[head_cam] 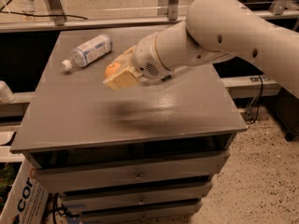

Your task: Move orange near blue plastic bottle

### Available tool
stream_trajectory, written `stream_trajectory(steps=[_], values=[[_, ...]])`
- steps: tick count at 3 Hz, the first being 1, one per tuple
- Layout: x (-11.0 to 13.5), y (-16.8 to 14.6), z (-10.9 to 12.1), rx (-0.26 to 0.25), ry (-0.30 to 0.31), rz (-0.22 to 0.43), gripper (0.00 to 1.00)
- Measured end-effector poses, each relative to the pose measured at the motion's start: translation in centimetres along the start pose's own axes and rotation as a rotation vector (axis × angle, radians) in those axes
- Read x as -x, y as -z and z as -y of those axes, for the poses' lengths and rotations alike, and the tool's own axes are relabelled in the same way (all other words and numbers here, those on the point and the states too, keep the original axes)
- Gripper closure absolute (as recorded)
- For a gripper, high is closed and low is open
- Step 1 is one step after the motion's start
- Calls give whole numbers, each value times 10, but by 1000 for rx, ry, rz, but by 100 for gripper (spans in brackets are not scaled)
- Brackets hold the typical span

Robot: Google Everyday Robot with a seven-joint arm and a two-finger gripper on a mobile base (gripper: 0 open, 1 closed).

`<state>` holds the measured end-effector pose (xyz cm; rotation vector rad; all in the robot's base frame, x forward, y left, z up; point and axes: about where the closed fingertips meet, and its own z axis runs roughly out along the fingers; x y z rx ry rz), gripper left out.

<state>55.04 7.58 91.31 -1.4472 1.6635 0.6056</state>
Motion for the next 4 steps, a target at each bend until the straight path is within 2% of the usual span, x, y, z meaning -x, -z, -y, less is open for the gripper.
stream_trajectory(steps=[1, 2, 4], values=[[0, 0, 0, 0, 0, 0, 100], [-1, -7, 15, -23, 6, -3, 100], [-7, -44, 66, -37, 45, -11, 100]])
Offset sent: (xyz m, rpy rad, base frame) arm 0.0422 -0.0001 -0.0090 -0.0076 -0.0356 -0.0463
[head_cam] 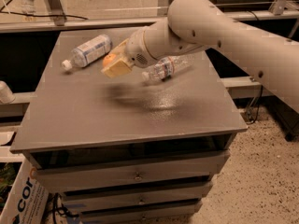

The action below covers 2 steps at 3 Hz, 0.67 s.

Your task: Move orange near blue plastic bottle

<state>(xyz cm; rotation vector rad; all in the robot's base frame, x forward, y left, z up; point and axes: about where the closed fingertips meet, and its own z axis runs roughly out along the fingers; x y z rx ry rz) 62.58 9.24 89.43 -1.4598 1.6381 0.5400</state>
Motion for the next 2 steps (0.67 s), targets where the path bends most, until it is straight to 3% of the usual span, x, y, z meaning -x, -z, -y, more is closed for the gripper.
stream_trajectory(steps=[2], values=[[4, -43, 43, -21, 2, -11, 100]])
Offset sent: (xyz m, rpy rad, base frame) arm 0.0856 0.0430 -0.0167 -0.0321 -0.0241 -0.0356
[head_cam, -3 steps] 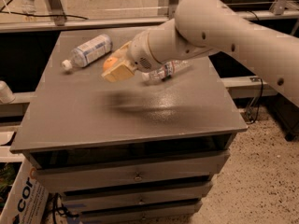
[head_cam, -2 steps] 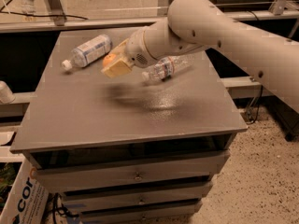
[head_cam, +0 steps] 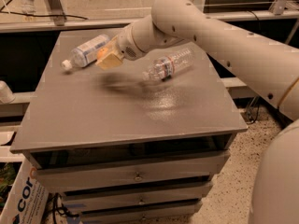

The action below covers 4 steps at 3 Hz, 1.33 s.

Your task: Move orange near blue plastic bottle

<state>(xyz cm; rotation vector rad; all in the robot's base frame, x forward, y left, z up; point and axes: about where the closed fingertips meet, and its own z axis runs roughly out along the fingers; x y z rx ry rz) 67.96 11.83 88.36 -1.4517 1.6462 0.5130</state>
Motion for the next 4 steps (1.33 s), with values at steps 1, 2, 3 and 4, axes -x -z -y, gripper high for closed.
stream_trajectory(steps=[1, 2, 3, 4], values=[[-4, -23, 12, -26, -7, -25, 100], [-9, -46, 24, -60, -25, -40, 100], [-11, -64, 38, -108, -61, -29, 100], [-11, -76, 47, -154, -90, -15, 100]])
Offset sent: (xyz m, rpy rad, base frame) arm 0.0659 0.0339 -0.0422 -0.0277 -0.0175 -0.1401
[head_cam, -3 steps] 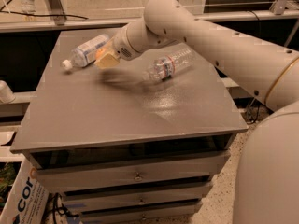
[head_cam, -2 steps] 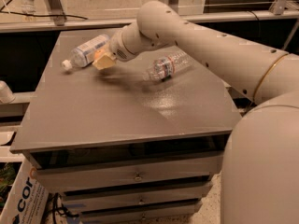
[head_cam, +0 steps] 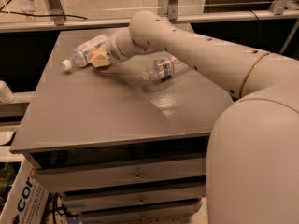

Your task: Move orange near blue plastic bottle

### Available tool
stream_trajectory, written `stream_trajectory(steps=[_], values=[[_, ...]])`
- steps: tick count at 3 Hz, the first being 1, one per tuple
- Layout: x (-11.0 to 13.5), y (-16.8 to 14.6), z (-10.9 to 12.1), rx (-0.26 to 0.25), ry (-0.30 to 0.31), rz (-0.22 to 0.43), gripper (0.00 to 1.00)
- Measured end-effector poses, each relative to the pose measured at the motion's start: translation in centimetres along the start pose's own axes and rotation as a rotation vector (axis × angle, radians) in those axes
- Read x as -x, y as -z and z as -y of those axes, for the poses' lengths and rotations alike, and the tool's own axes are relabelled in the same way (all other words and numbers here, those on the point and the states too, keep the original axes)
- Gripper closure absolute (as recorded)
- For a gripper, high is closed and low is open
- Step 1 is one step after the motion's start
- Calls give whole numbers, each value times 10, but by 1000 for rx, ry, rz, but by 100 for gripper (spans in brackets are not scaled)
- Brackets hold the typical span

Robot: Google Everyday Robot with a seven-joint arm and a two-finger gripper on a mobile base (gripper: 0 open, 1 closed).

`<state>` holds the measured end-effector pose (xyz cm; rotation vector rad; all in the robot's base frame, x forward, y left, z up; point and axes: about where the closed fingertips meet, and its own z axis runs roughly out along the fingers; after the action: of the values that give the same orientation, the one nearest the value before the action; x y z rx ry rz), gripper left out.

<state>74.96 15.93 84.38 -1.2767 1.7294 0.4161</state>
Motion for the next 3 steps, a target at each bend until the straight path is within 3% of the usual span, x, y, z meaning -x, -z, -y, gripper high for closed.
stream_trajectory(steps=[1, 3], values=[[-2, -6, 2, -27, -22, 0, 82], [-4, -6, 6, -59, -28, -9, 36]])
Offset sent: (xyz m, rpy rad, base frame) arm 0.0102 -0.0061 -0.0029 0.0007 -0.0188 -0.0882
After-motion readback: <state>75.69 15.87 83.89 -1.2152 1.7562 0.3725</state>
